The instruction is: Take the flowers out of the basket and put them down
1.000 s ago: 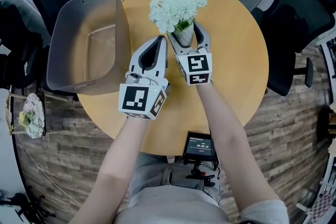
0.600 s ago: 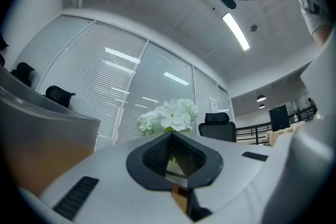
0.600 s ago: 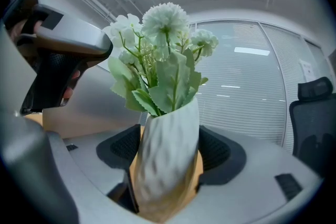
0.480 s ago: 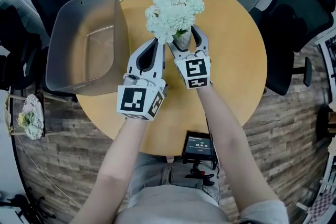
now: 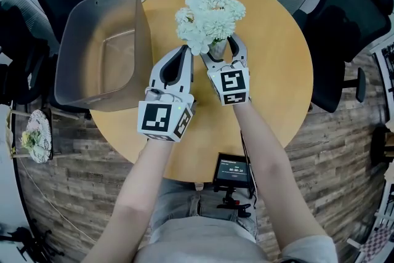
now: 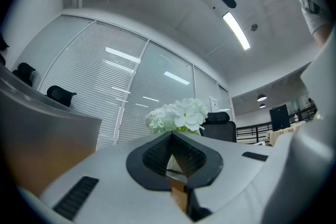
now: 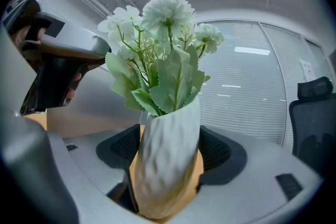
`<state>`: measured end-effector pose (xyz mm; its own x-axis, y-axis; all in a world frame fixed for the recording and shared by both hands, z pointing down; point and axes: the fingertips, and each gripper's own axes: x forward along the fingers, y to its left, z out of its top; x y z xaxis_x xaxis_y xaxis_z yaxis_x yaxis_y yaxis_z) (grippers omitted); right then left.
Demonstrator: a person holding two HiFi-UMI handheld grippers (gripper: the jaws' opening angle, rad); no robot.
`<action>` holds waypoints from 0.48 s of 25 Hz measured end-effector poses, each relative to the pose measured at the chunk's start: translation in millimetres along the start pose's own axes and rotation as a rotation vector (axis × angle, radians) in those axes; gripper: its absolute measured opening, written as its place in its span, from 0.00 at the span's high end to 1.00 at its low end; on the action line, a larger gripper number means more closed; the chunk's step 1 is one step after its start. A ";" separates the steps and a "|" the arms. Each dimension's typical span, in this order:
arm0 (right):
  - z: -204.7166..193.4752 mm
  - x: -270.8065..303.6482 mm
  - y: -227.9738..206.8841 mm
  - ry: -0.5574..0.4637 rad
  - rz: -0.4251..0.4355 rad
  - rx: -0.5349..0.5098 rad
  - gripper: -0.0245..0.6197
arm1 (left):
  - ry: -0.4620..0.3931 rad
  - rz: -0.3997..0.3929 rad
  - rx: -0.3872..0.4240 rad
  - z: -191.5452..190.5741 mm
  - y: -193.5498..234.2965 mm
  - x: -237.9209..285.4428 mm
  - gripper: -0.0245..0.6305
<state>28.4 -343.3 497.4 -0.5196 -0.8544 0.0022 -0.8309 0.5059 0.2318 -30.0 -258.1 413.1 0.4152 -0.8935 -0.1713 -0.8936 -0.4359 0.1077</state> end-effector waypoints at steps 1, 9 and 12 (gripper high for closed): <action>-0.1 1.0 1.3 0.006 0.009 -0.002 0.43 | 0.001 0.002 0.000 -0.1 1.1 -0.2 0.96; -10.0 5.4 0.0 0.049 0.013 0.033 0.39 | -0.002 0.010 0.000 3.2 6.2 -0.5 0.96; -13.6 4.6 -0.2 0.049 0.016 0.057 0.36 | -0.002 0.011 0.000 2.6 6.7 -0.6 0.96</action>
<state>28.9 -348.9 510.6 -0.5234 -0.8504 0.0534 -0.8334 0.5239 0.1760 -36.7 -260.2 411.4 0.4053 -0.8979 -0.1716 -0.8979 -0.4263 0.1100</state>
